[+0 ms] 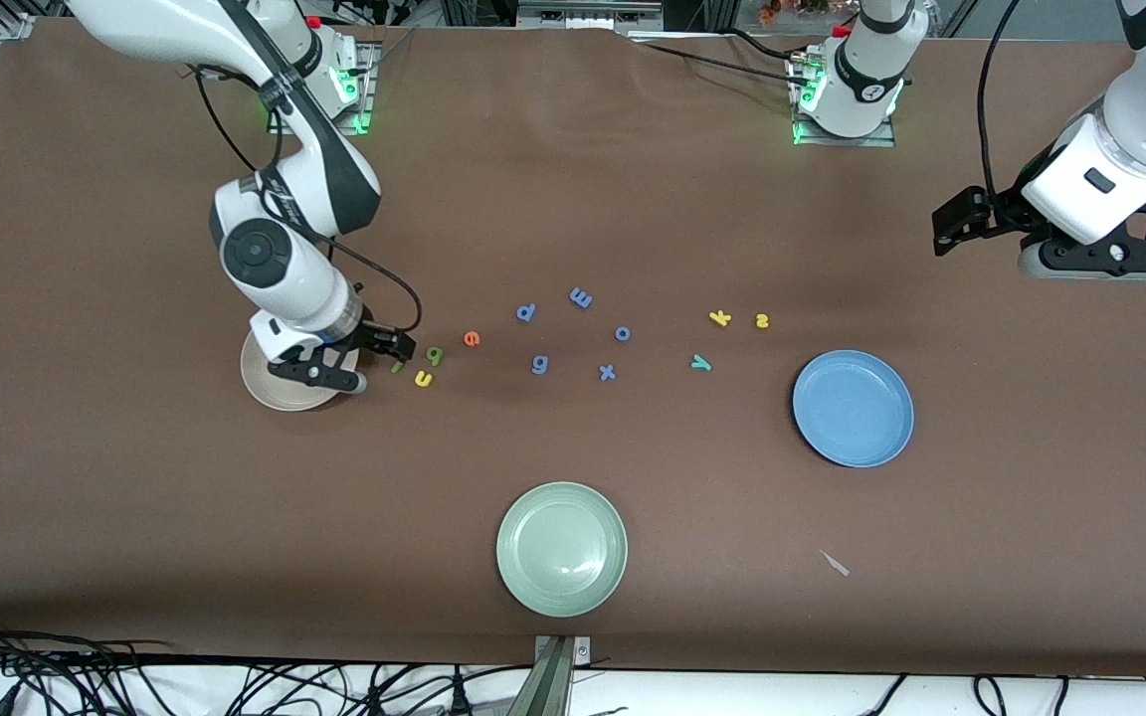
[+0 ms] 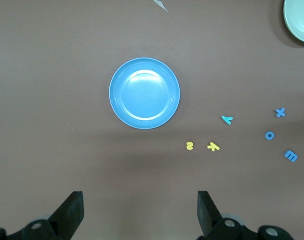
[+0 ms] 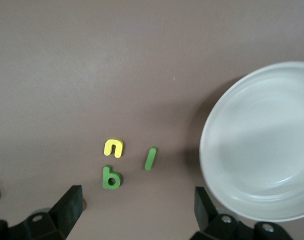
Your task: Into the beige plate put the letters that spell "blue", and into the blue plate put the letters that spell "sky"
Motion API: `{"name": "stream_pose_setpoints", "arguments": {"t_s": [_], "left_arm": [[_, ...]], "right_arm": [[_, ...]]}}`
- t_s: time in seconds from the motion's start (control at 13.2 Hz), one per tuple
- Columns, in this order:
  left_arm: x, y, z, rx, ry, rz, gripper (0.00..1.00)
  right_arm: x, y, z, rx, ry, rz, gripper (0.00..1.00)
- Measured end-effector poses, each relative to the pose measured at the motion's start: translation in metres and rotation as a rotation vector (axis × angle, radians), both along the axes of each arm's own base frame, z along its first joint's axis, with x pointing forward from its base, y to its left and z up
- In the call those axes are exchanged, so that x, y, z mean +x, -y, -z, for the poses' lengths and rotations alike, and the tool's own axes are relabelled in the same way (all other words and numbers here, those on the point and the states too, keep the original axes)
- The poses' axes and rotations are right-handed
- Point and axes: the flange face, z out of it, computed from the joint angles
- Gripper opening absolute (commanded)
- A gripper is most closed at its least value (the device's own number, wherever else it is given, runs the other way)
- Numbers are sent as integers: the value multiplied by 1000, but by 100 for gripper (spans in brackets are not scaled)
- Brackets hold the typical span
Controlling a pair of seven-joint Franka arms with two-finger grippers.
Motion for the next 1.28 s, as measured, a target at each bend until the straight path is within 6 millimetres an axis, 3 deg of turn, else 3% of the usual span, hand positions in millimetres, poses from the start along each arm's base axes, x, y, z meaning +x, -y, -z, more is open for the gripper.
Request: {"name": "stream_pose_setpoints", "arguments": {"t_s": [0.3, 0.53, 0.75, 0.91, 1.13, 1.28], "left_arm": [[2, -1, 6, 2, -18, -3, 100], [15, 9, 36, 2, -62, 14, 100], [32, 42, 80, -2, -90, 65, 100], [39, 72, 105, -2, -94, 91, 100], [43, 117, 140, 15, -97, -23, 100], [43, 138, 163, 32, -111, -112, 100]], "right_arm": [[-6, -23, 43, -28, -52, 73, 99], [-6, -20, 65, -73, -56, 65, 99], [2, -2, 69, -95, -49, 77, 97], [3, -1, 69, -98, -49, 78, 94], [2, -1, 72, -96, -51, 78, 87], [3, 1, 80, -89, -48, 81, 76]]}}
